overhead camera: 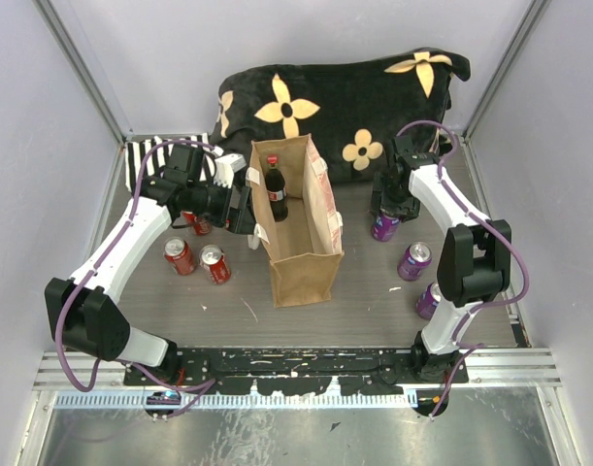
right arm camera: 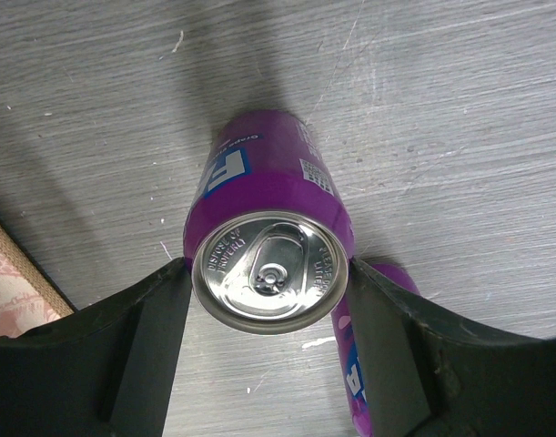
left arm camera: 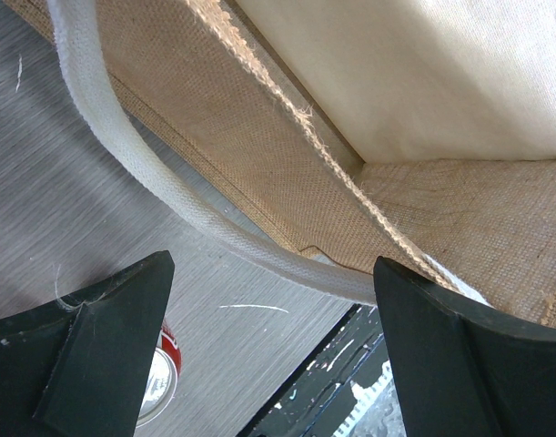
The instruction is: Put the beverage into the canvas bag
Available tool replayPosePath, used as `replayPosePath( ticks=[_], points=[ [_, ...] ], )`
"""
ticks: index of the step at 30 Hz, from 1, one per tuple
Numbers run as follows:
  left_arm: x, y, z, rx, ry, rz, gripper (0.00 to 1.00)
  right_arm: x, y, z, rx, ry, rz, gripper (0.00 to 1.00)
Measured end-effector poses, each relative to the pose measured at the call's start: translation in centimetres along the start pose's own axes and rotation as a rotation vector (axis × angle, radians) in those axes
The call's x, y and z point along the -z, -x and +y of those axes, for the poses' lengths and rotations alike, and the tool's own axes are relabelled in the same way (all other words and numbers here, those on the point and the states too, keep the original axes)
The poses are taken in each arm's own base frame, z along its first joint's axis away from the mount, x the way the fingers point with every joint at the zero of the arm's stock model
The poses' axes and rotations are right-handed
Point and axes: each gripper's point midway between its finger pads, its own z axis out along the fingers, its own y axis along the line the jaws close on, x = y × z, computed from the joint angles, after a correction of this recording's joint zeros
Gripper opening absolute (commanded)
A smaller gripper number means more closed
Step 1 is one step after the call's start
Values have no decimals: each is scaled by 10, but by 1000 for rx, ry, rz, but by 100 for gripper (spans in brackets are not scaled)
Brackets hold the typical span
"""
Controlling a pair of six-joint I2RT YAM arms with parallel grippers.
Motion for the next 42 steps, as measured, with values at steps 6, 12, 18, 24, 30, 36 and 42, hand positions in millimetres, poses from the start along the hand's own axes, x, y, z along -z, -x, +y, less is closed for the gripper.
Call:
replayPosePath(
  ticks=[6,12,18,24,30,36,42],
  points=[
    [0,0,0,-1,0,0,98,-3,6,2,-3,4,-20,75],
    [0,0,0,-5,-1,0,98,-19,0,3,-1,1,3,79],
    [0,0,-1,-7,-5,0,98,-27,-3,4,-3,-1,16,78],
    [0,0,-1,-12,-10,0,98,-27,1,4,-12,-3,2,78],
    [0,0,-2,-18,-15,0,98,-27,1,4,-18,-6,0,23],
    [0,0,-2,-23,-17,0,98,-23,2,3,-21,-14,4,1],
    [0,0,-2,-26,-17,0,98,21,39,15,-9,-1,-79,1]
  ],
)
